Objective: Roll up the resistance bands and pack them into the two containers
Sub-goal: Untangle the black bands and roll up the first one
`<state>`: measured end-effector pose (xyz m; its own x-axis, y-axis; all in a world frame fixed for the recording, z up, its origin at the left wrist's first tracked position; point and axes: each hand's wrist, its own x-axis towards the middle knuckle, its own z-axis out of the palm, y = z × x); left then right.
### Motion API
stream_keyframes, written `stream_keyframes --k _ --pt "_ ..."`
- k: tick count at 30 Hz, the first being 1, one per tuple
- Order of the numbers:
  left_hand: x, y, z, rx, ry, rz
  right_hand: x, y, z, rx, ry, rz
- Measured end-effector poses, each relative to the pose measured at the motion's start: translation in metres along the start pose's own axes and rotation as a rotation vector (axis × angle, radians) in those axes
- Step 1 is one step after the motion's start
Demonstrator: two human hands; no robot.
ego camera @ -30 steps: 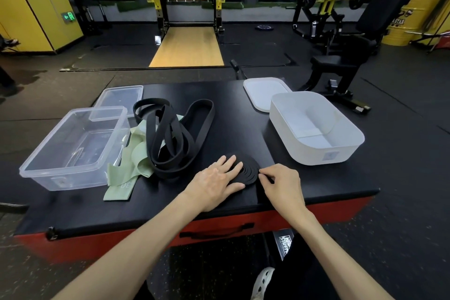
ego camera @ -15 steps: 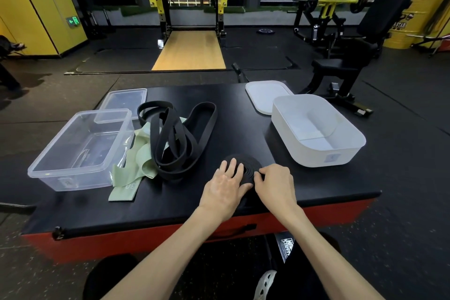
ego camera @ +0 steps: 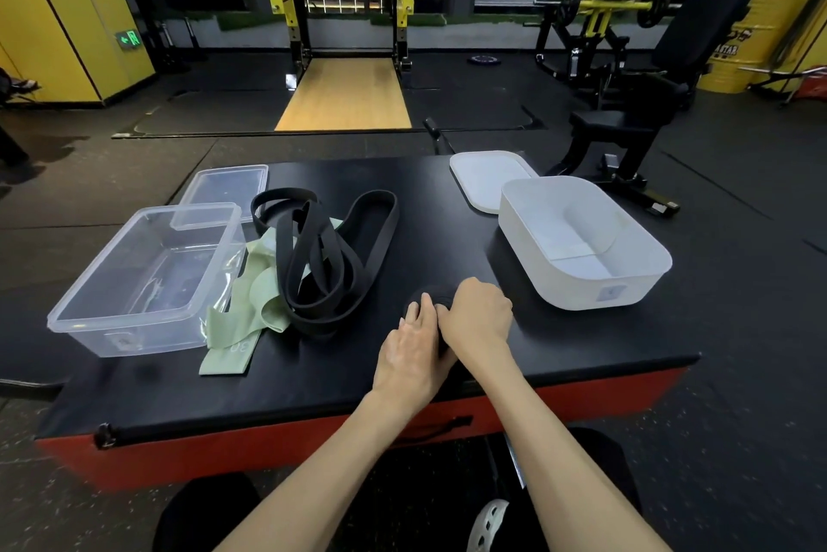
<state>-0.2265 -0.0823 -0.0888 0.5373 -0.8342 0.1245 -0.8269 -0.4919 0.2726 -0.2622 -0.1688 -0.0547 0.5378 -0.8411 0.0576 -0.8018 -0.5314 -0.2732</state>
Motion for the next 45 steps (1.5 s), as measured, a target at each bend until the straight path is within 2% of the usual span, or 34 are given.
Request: stream_keyframes --k 9,14,18,23,26,31,36,39,41,45 --pt "0.005 -0.007 0.007 0.093 0.021 0.002 0.002 0.009 -0.002 0.069 -0.047 0.089" --pt "0.006 -0.007 0.011 0.022 0.006 -0.036 0.012 0.004 -0.016 0.057 -0.111 0.068" --pt "0.006 -0.005 0.011 0.009 0.032 -0.033 0.014 0.004 -0.017 0.05 -0.087 0.036" --pt "0.002 -0.008 0.006 -0.004 0.046 0.084 0.016 0.013 -0.014 0.071 -0.073 -0.042" --pt "0.0 -0.011 -0.01 -0.048 0.022 0.091 0.017 0.016 -0.015 0.058 -0.089 -0.076" --pt "0.012 -0.03 -0.034 -0.022 0.207 0.08 0.022 0.015 -0.02 -0.054 -0.137 -0.184" --pt "0.031 -0.056 -0.039 0.048 0.156 0.07 0.033 0.023 -0.033 -0.186 -0.127 -0.347" --pt "0.04 -0.055 -0.039 -0.039 0.144 0.116 0.047 0.032 -0.04 -0.244 -0.146 -0.447" --pt "0.045 -0.049 -0.036 -0.087 0.163 0.167 0.056 0.038 -0.043 -0.241 -0.139 -0.52" --pt "0.053 -0.037 -0.029 0.054 0.253 0.244 0.069 0.051 -0.06 -0.248 -0.068 -0.644"
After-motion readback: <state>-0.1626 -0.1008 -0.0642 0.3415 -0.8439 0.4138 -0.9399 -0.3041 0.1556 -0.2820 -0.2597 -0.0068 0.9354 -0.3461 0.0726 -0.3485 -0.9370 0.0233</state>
